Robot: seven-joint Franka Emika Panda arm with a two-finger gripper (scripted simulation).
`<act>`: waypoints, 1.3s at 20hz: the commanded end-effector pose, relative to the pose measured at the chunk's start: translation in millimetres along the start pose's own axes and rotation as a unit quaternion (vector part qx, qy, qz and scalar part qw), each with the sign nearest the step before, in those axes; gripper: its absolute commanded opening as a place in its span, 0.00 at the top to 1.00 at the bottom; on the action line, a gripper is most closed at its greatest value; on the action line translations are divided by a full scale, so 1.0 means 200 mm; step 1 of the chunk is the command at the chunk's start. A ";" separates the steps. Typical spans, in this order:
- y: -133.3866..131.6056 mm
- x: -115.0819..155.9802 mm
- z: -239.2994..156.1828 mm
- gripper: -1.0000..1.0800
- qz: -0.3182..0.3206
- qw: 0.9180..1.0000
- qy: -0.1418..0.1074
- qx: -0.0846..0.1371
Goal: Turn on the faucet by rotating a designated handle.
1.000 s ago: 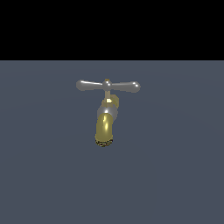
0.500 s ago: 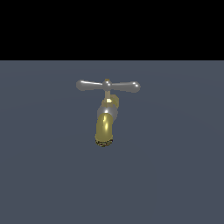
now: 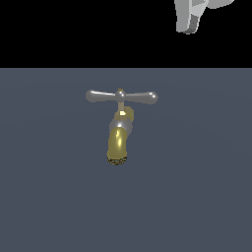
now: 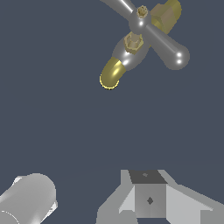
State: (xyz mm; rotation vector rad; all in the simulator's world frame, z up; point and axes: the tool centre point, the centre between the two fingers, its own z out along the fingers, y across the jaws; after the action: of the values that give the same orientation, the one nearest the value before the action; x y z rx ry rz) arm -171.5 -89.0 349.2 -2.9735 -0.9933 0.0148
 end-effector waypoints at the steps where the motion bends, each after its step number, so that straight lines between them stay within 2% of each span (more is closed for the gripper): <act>1: 0.04 0.03 0.06 1.00 -0.031 1.000 0.000 -0.001; 7: 0.13 0.10 0.19 1.00 -0.101 0.995 -0.001 -0.003; 13: 0.20 0.18 0.31 1.00 -0.169 0.986 -0.001 -0.004; 19: 0.26 0.27 0.43 1.00 -0.234 0.972 -0.001 -0.006; 26: 0.31 0.38 0.57 1.00 -0.305 0.952 -0.001 -0.006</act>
State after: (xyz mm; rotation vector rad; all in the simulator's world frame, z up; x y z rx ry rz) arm -79.3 -94.5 240.3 -2.5659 -1.8171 0.0075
